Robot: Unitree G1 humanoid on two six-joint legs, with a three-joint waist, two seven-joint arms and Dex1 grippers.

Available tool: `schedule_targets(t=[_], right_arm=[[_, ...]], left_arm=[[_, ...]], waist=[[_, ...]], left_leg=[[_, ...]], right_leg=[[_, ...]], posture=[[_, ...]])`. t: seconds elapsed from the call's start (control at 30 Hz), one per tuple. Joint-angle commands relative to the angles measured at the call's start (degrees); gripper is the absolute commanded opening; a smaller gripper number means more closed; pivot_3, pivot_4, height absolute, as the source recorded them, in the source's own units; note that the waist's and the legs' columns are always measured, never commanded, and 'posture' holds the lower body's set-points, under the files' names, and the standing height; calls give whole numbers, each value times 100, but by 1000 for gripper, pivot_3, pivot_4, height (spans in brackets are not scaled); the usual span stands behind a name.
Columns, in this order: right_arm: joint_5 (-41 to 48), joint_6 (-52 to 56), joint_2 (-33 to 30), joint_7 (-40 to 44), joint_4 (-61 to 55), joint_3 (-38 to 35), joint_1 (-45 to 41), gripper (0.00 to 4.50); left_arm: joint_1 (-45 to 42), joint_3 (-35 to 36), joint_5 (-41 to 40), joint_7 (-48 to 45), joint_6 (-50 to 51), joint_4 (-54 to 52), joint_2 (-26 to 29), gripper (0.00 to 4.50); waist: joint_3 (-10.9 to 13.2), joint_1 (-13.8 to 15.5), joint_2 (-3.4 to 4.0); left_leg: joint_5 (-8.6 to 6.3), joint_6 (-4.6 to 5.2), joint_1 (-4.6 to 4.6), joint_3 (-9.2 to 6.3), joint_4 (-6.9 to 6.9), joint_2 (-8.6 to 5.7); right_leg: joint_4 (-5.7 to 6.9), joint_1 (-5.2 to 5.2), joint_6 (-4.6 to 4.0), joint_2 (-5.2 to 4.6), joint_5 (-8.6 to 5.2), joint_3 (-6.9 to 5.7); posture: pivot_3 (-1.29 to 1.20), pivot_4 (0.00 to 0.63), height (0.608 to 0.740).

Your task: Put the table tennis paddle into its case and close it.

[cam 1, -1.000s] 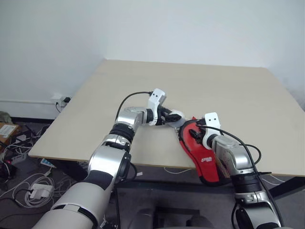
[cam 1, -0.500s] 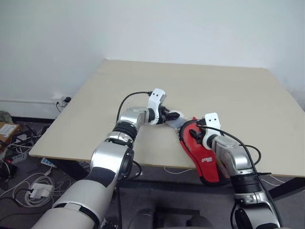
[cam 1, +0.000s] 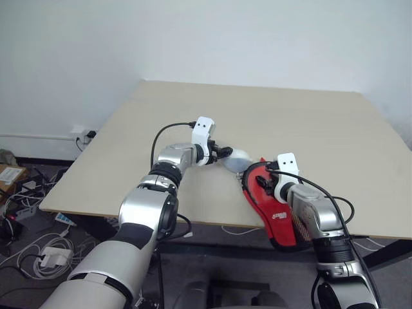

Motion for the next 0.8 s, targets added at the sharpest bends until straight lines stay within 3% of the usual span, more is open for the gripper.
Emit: schedule_targets(t=[0.03, 0.4, 0.6, 0.7, 0.8], right_arm=[[35, 349, 32, -2, 239, 32, 147, 2820], [2, 409, 39, -37, 195, -4, 155, 2820], [-16, 431, 25, -58, 159, -20, 186, 2820], [-49, 430, 2, -104, 187, -51, 187, 2820], [-44, 488, 8, -137, 176, -61, 209, 2820]], left_arm=[[-216, 99, -69, -345, 186, -65, -82, 3417], [-95, 207, -50, -913, 902, -5, -250, 3417], [19, 87, 88, -996, 819, -24, -354, 3417], [55, 128, 56, -967, 763, -32, -430, 2797], [82, 97, 90, -976, 778, -25, -476, 1773]], waist=[[0, -1, 0], [-2, 3, -3], [-3, 7, -5], [-4, 9, -5], [-7, 11, -11]], left_leg=[[0, 0, 0, 0, 0, 0], [0, 0, 0, -6, 1, -2], [0, 0, 0, -9, 1, -4], [0, 0, 0, -11, 1, -4], [0, -1, 0, -14, 2, -6]], right_leg=[[0, 0, 0, 0, 0, -1], [0, 3, 0, -1, 0, -9], [0, 6, 0, -2, 0, -12], [0, 6, 0, -3, 0, -13], [0, 8, 0, -5, 0, -15]], posture=[[0, 0, 715], [0, 0, 715], [0, 0, 715], [0, 0, 715], [0, 0, 715]])
